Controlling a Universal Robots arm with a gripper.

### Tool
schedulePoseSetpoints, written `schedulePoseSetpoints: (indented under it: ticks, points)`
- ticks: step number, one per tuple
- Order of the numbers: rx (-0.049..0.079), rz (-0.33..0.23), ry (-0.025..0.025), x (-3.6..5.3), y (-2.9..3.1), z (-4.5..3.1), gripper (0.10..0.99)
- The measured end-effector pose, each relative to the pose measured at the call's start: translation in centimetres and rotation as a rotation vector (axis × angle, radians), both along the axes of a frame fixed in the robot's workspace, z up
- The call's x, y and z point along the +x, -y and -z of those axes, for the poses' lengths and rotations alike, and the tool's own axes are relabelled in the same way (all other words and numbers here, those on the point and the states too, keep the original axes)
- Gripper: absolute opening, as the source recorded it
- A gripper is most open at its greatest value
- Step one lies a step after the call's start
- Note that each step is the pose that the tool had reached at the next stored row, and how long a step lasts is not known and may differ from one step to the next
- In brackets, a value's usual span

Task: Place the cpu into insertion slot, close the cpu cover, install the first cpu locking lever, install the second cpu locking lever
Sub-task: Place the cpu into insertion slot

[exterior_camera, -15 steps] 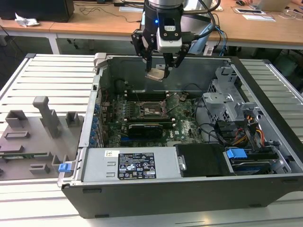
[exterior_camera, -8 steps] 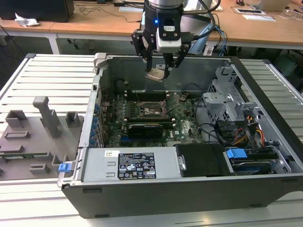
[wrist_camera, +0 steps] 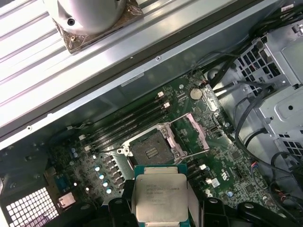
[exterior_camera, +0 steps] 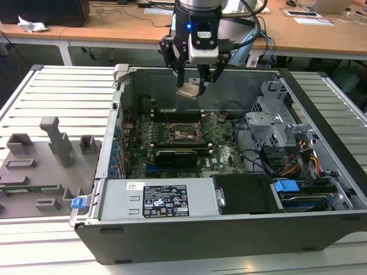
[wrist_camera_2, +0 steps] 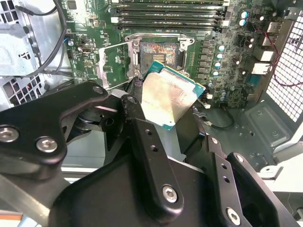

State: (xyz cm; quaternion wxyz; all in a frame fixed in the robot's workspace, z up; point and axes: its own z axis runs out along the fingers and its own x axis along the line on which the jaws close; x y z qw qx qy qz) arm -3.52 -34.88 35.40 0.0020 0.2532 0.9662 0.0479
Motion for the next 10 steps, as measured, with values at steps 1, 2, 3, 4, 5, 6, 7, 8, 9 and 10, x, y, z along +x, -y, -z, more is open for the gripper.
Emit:
schedulePoseSetpoints:
  ticks: [1,2,3,4,5,6,7,8,9,10]
  points:
    - [0.0,0.003,0.0,0.0,0.0,0.01,0.525]
    - [0.0,0.005,0.0001,0.0,0.0,0.02,0.525]
    - [0.0,0.012,0.0,0.0,0.0,0.03,0.525]
    - [0.0,0.015,0.0,0.0,0.0,0.03,0.525]
    - [0.0,0.019,0.0,0.0,0.0,0.03,0.525]
    - [0.0,0.021,-0.0001,0.0,0.0,0.04,0.525]
    - [0.0,0.023,0.0,0.0,0.0,0.04,0.525]
    - [0.0,0.026,0.0,0.0,0.0,0.05,0.525]
    - [0.0,0.029,0.0,0.0,0.0,0.06,0.525]
    - [0.0,0.032,0.0,0.0,0.0,0.06,0.525]
